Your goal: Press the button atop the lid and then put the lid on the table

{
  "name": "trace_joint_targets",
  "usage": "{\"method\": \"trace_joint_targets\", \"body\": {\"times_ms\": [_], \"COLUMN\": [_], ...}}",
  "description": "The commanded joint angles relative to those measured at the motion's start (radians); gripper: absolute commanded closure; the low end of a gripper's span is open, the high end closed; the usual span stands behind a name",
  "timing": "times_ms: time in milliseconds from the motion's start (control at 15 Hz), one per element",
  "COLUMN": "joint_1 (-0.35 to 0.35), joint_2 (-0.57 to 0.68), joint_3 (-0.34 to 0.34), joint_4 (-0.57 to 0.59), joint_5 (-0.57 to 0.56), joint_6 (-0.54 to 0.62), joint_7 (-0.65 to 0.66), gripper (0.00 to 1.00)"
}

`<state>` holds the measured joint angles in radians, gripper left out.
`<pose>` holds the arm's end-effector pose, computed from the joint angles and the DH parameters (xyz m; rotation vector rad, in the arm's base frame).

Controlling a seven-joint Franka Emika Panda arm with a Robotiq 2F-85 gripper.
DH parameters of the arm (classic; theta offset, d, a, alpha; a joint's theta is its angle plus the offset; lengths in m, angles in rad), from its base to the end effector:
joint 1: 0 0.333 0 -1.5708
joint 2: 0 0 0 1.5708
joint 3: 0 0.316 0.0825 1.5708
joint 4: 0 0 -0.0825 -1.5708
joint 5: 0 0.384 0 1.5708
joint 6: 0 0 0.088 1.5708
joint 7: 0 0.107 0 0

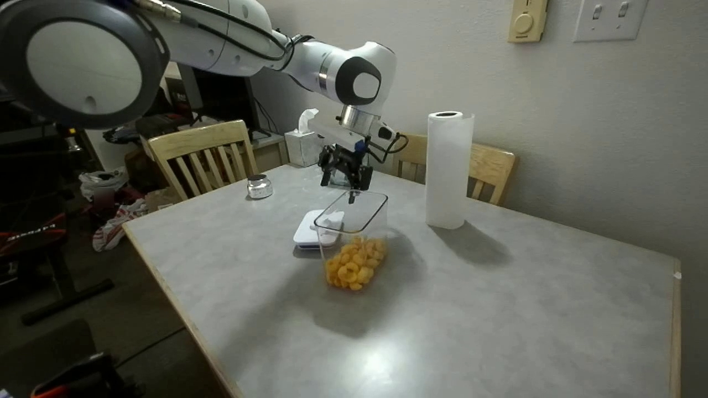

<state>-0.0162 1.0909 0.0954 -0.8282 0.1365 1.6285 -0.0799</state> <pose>0.7607 0.0440 0.2283 -2.8841 -0.1333 0.4142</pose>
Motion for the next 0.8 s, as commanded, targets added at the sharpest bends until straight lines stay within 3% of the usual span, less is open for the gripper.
{"method": "trace_joint_targets", "body": {"times_ms": [0, 733], "joint_1": [-0.009, -0.008], "joint_2": [0.012, -0.042], "joint_3": [0.0, -0.028], "joint_4": [0.046, 0.101], "joint_5": [-0.007, -0.059], "joint_6": [-0.014, -0.012], "joint_7": [-0.035, -0.034], "gripper": [0.0, 0.0]}}
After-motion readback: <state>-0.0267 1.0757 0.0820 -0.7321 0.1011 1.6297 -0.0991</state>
